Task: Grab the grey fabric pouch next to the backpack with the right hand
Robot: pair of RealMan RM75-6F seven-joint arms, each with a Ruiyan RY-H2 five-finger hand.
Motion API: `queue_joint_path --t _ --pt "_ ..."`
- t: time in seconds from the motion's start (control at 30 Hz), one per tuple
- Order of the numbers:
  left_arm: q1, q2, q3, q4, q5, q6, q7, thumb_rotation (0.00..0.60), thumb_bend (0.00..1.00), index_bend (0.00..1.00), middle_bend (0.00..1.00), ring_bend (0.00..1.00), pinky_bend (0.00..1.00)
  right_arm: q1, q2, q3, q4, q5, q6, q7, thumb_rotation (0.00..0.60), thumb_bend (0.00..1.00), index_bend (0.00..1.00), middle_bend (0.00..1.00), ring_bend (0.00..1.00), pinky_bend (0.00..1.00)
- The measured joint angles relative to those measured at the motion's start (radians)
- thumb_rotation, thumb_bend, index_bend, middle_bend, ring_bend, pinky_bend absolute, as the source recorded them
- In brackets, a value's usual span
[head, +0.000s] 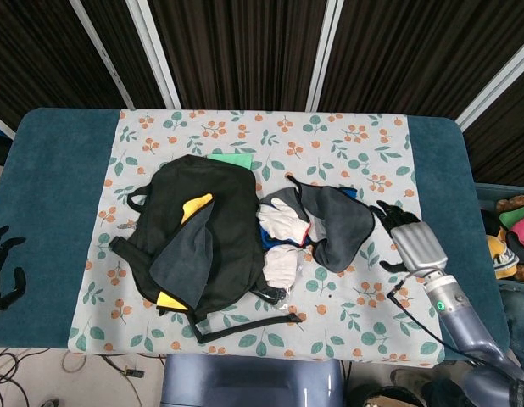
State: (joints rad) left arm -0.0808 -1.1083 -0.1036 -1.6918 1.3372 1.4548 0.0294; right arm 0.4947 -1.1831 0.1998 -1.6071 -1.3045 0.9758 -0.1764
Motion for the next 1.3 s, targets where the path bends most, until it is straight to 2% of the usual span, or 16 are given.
queue_joint_path --t 0.13,0.4,0.8,1.07,1.17,1.23,1.3 --pt "0.001 0.002 0.000 -0.004 -0.003 -0.001 0.001 0.600 0.59 0.21 0.06 0.12 0.02 0.088 -0.049 0.023 0.025 0.119 -0.084 -0.126 0.600 0.21 0.03 0.06 0.10 0.22" --pt "0.001 0.005 -0.003 -0.006 -0.014 -0.006 -0.002 0.600 0.59 0.21 0.06 0.12 0.02 0.209 -0.166 0.038 0.110 0.272 -0.144 -0.277 0.600 0.21 0.03 0.06 0.09 0.22" --pt "0.000 0.009 -0.003 -0.009 -0.021 -0.013 -0.005 0.600 0.59 0.21 0.06 0.12 0.02 0.336 -0.288 0.017 0.237 0.421 -0.190 -0.430 0.600 0.21 0.03 0.06 0.09 0.22" --pt "0.000 0.011 -0.003 -0.009 -0.021 -0.015 -0.012 0.600 0.59 0.21 0.06 0.12 0.02 0.381 -0.319 -0.023 0.280 0.516 -0.177 -0.525 0.600 0.21 0.03 0.13 0.12 0.22" --pt "-0.001 0.011 -0.002 -0.009 -0.020 -0.017 -0.012 0.600 0.59 0.21 0.06 0.12 0.02 0.391 -0.321 -0.037 0.277 0.535 -0.181 -0.529 0.600 0.21 0.10 0.27 0.23 0.22" --pt "-0.001 0.012 0.000 -0.011 -0.020 -0.019 -0.013 0.600 0.59 0.21 0.06 0.12 0.02 0.392 -0.321 -0.040 0.275 0.528 -0.180 -0.519 0.600 0.22 0.25 0.39 0.32 0.24" --pt "-0.001 0.012 0.000 -0.013 -0.021 -0.020 -0.014 0.600 0.59 0.21 0.06 0.12 0.02 0.392 -0.320 -0.042 0.272 0.514 -0.179 -0.505 0.600 0.24 0.38 0.45 0.38 0.25"
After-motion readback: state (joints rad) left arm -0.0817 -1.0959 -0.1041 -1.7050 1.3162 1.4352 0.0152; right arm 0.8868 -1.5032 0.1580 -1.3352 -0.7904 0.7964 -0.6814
